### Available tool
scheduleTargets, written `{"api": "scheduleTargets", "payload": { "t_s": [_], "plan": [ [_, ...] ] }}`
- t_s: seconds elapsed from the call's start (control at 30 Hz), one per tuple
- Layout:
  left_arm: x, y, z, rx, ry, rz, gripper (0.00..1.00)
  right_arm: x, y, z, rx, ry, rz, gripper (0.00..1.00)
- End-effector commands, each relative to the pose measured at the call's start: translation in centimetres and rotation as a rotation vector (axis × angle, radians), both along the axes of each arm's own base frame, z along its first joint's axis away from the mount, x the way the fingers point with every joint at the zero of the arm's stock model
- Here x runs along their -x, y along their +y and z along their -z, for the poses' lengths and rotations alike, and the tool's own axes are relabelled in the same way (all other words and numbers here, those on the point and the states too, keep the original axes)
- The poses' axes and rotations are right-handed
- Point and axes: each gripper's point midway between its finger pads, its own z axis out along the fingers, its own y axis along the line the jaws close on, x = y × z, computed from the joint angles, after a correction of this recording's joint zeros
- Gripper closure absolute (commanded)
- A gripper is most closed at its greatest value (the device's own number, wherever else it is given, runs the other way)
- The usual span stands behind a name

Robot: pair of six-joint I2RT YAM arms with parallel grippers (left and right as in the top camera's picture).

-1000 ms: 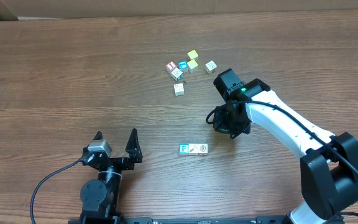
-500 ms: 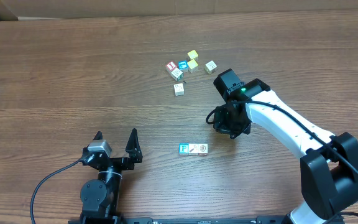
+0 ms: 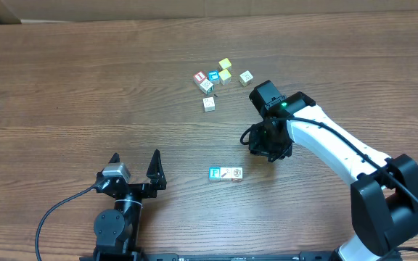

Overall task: Flip 3 blocks
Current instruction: 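Raise the left arm and open the left gripper toward the table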

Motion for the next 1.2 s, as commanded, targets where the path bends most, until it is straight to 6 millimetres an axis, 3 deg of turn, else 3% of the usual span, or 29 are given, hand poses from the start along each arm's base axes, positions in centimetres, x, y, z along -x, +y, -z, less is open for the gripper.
{"api": "scheduleTargets", "payload": {
  "t_s": [0.0,0.2,0.3,0.37,0.43,0.57,0.7,0.9,1.03,1.17],
  "plan": [
    [0.0,0.0,-0.1,-0.014,-0.010,0.004,0.00,-0.5,0.3,-0.5,-0.023,-0.009,0.002,0.61],
    [-0.1,0.5,-2.0,-0.010,-0.086,-0.028,0.00,-1.3,0.7,-0.6,-0.037,-0.041,0.002,0.62],
    [-0.1,0.4,-1.6,-0.011,-0.072,-0.023,0.00,-1.3,0.7,-0.6,-0.038,-0.044,0.002,0.66],
    [-0.1,0.8,-1.8,-0.012,-0.076,-0.043,0.00,-1.3,0.7,-0.6,-0.037,-0.042,0.002,0.76],
    [-0.1,0.8,-1.8,-0.007,-0.079,-0.046,0.00,-1.3,0.5,-0.6,-0.037,-0.041,0.006,0.95],
    [0.3,-2.3,-2.8,-0.031,-0.106,0.139,0.00,-2.0,0.1,-1.2,-0.042,-0.044,0.027,0.96],
    [1.3,-2.7,-6.2,-0.049,-0.133,0.164,0.00,-2.2,-0.8,-4.0,-0.033,-0.041,-0.004,0.96],
    [2.7,-2.8,-14.4,-0.127,-0.065,0.187,0.00,-2.4,-1.1,-9.3,-0.059,-0.119,-0.062,0.96],
    [2.3,-3.8,-18.5,-0.198,0.133,0.266,0.00,-2.2,-1.2,-12.1,-0.093,-0.200,-0.061,0.96],
    [1.2,-4.9,-20.7,-0.188,0.394,0.360,0.00,-1.5,-1.5,-13.5,-0.105,-0.226,-0.058,0.96]
  ]
}}
